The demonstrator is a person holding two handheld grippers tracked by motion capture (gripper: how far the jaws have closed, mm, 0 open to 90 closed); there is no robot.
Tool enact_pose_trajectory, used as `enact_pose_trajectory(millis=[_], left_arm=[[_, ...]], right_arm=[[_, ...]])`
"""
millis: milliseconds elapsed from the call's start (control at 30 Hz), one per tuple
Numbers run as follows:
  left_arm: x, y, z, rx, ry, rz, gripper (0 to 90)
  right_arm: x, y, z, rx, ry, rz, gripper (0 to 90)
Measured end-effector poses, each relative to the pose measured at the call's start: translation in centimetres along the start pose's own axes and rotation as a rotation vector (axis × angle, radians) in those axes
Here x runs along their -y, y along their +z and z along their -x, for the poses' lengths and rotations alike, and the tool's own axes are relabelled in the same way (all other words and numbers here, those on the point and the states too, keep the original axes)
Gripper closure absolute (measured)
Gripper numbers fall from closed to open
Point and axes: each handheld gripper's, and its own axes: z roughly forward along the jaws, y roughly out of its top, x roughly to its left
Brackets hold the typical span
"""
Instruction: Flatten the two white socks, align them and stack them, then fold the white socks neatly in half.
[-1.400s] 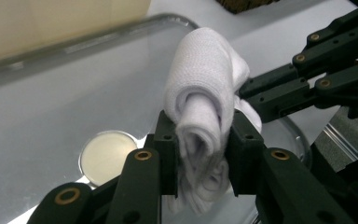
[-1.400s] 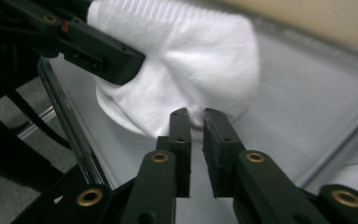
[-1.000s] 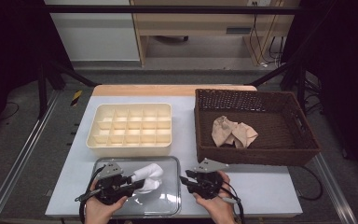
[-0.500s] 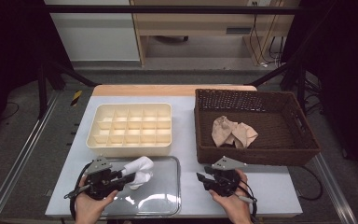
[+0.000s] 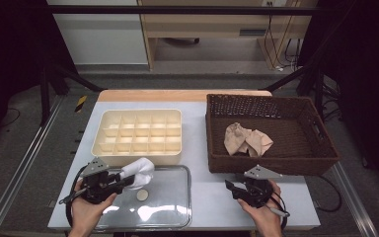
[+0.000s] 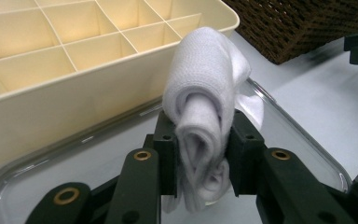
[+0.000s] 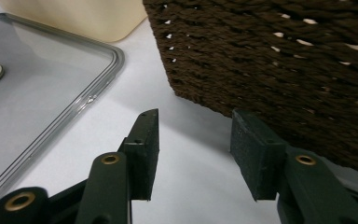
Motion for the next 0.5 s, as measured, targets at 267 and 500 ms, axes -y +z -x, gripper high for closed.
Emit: enact_pose_trajectory(millis=[267,500], left_arm=[[-1.1,-0.9,-0.7,-0.025,-0.002,0.016,68.2],[-2.8,-1.7,-1.6,-0.064,0.004,0.017,68.2]], right_arm=[[0.5,-0.6,1.0,0.046,-0.006,-0.023,51.9],[0.8,-1.2,1.5,0.059,0.002,-0.021,51.5]])
